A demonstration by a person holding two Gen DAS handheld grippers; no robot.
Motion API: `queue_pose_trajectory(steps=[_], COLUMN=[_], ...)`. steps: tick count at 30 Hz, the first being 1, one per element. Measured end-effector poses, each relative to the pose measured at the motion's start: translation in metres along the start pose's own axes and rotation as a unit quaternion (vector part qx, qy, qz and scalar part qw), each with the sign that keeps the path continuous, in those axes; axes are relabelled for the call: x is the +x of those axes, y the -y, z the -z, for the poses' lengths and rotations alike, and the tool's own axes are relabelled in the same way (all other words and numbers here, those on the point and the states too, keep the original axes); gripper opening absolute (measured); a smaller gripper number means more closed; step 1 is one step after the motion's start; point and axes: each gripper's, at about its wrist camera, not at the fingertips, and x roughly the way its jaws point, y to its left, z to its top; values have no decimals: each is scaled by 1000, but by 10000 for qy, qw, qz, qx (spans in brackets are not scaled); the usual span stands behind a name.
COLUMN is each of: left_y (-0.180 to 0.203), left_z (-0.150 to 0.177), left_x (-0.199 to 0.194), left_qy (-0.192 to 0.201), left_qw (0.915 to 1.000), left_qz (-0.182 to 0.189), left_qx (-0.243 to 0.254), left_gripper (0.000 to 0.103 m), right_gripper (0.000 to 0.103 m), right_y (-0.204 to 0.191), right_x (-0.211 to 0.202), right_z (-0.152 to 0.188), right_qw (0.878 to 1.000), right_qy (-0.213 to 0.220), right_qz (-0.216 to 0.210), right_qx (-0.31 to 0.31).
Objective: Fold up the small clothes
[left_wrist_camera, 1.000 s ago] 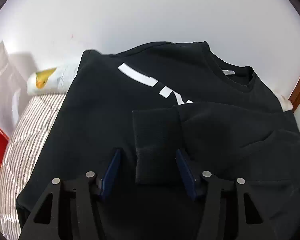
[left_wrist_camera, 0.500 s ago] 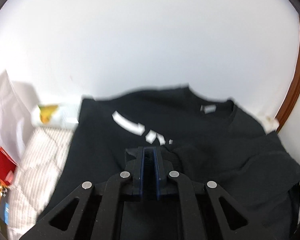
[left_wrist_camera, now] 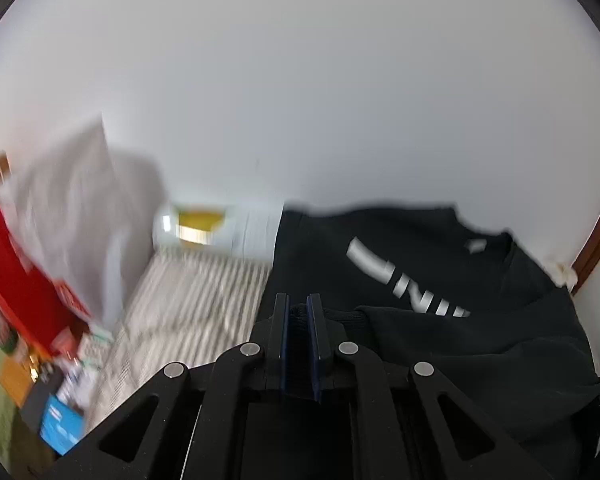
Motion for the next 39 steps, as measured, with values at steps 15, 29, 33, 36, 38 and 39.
queue_pose_trajectory(steps=[15,29,33,36,38,39], left_y=[16,12,14,12,11,11], left_z=[61,67,68,68,68,68], left_x=[15,30,31,32,31,31], left_qy=[-299,-441,-446,-452,-439,-431], left_qw=[9991,9989,9988,9988,9989,9990], left_qz=[-224,-99,-138,-119,-101,-94], left_qx=[192,105,158,126,98,87], left_gripper=[58,74,76,76,76,76], right_gripper=[50,48,56,60,62,63], right_y=[33,41,44,37,36,37], right_x=[11,72,70,71,69,68], right_z=[-15,7,7,5,6,6], right_qw=[9950,9890,9862,9863,9860,9860], right_qy=[85,-811,-886,-883,-872,-873], right_qz=[-398,488,726,985,1059,1048], right_qx=[909,1135,1191,983,947,963])
